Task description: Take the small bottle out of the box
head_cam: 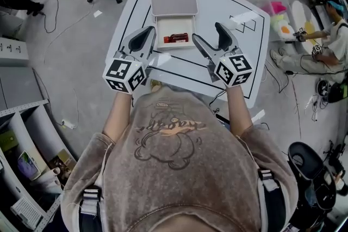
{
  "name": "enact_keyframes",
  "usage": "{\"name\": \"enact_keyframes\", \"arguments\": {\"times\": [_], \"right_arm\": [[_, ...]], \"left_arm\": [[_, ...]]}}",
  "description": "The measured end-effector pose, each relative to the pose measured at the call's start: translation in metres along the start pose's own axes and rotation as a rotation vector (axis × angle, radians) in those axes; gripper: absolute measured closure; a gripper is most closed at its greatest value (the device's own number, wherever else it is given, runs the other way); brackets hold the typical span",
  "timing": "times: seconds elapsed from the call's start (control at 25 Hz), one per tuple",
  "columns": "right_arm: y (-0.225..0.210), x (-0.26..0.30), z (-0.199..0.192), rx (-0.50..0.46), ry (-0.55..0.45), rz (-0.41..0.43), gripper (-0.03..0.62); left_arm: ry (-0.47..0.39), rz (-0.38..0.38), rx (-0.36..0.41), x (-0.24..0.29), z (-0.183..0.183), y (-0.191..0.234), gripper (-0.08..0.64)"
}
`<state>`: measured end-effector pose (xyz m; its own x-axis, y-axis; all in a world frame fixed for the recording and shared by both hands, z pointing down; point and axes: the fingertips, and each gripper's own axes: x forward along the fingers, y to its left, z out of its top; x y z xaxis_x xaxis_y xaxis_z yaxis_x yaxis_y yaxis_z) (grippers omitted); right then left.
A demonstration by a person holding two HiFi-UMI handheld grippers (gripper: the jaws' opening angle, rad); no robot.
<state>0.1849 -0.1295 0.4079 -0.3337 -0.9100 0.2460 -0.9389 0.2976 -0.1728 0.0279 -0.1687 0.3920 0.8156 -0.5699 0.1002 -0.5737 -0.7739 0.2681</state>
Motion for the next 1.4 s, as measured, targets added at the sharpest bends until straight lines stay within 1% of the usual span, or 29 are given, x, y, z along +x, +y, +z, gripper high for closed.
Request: {"name": "enact_keyframes", "arguments": {"times": [0.08, 0.16, 0.36, 0.48, 0.72, 0.92, 1.08, 1.28, 1.4], "right_arm": [[0.002, 0.004, 0.001, -0.035, 0.027, 0.029, 0.163], [0.006, 0.009, 0.002, -0.082, 0.068, 0.077, 0.156], [0.020, 0.030, -0.006, -0.218, 0.210, 0.251, 0.158], [0.026, 0.043, -0.015, -0.260, 0.281, 0.342, 0.159], [0.030, 0.069, -0.044, -0.346, 0.442, 0.467, 0.164], [0.030, 0.086, -0.077, -0.471, 0.597, 0.553, 0.179], [0.027, 0.095, -0.102, -0.492, 0.700, 0.620, 0.189], [0.021, 0.104, -0.123, -0.502, 0.774, 0.649, 0.210], [0.019, 0.107, -0.136, -0.534, 0.831, 0.677, 0.212]], "left_arm": [[0.002, -0.001, 0.002, 0.000, 0.000, 0.000, 0.552], [0.002, 0.001, 0.002, 0.000, 0.000, 0.000, 0.552], [0.001, 0.017, -0.005, -0.002, -0.003, 0.003, 0.552], [0.004, 0.023, -0.009, -0.004, -0.004, 0.004, 0.552], [0.009, 0.031, -0.020, -0.004, -0.008, 0.006, 0.552], [0.016, 0.041, -0.026, -0.009, -0.012, 0.009, 0.552], [0.019, 0.058, -0.034, -0.011, -0.015, 0.013, 0.552], [0.023, 0.076, -0.044, -0.014, -0.018, 0.017, 0.552], [0.026, 0.084, -0.048, -0.015, -0.020, 0.019, 0.552]]}}
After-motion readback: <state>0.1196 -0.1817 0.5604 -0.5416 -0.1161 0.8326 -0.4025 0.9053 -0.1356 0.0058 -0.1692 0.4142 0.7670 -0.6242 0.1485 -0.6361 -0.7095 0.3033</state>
